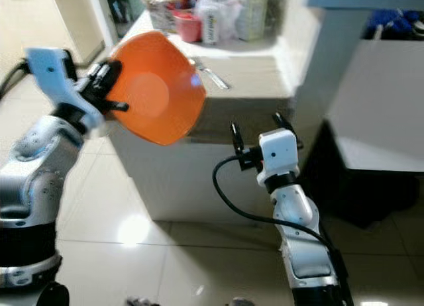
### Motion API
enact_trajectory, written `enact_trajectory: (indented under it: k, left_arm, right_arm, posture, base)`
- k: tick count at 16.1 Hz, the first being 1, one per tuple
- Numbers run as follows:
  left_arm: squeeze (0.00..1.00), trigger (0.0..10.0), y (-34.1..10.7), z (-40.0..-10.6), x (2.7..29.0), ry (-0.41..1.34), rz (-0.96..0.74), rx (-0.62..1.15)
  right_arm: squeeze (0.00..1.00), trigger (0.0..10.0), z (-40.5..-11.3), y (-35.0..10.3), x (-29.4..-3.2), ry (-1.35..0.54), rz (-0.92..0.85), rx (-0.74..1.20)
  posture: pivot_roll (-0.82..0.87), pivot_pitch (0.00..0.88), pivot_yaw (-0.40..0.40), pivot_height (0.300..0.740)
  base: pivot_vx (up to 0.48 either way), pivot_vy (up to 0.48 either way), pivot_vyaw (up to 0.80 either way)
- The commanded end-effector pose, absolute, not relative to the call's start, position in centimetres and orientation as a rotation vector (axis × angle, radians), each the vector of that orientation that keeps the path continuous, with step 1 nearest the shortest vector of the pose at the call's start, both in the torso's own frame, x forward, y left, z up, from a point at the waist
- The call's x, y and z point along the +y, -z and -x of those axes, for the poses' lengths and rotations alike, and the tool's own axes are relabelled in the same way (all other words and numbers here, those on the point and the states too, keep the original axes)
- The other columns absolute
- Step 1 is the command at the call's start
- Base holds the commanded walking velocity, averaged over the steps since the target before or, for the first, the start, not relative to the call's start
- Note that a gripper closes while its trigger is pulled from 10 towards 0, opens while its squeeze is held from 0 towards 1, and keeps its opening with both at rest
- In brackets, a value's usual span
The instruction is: Setting the table
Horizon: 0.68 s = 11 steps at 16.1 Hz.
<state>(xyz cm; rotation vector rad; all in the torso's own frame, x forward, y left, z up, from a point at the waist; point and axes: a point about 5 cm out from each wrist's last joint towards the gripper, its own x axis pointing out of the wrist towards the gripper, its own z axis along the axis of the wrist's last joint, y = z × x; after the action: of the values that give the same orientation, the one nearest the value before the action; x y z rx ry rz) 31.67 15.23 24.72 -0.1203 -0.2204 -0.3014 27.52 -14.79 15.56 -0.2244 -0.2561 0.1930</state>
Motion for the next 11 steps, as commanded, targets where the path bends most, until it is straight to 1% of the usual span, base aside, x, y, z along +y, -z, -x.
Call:
enact_trajectory:
  k: [1, 6, 11]
  left_arm:
    - [1.00, 0.0, -25.79, -31.75, 15.77, 0.284, 0.122, -0.273]
    - [1.00, 0.0, -25.85, -31.81, 15.95, 0.278, 0.104, -0.279]
    - [1.00, 0.0, -26.19, -31.74, 15.56, 0.299, 0.133, -0.304]
  right_arm:
    - [0.00, 10.0, -27.85, -15.80, -14.31, -0.208, 0.221, -0.263]
    - [0.00, 10.0, -27.98, -15.59, -14.15, -0.218, 0.225, -0.256]
    - [0.00, 10.0, -28.28, -15.48, -14.27, -0.214, 0.242, -0.256]
  posture:
    - [-0.15, 0.000, 0.065, 0.740]
    - [-0.14, 0.000, 0.065, 0.740]
    - [-0.14, 0.000, 0.065, 0.740]
  base:
    - [0.000, 0.000, 0.00]
    - [0.000, 0.000, 0.00]
    - [0.000, -0.480, 0.00]
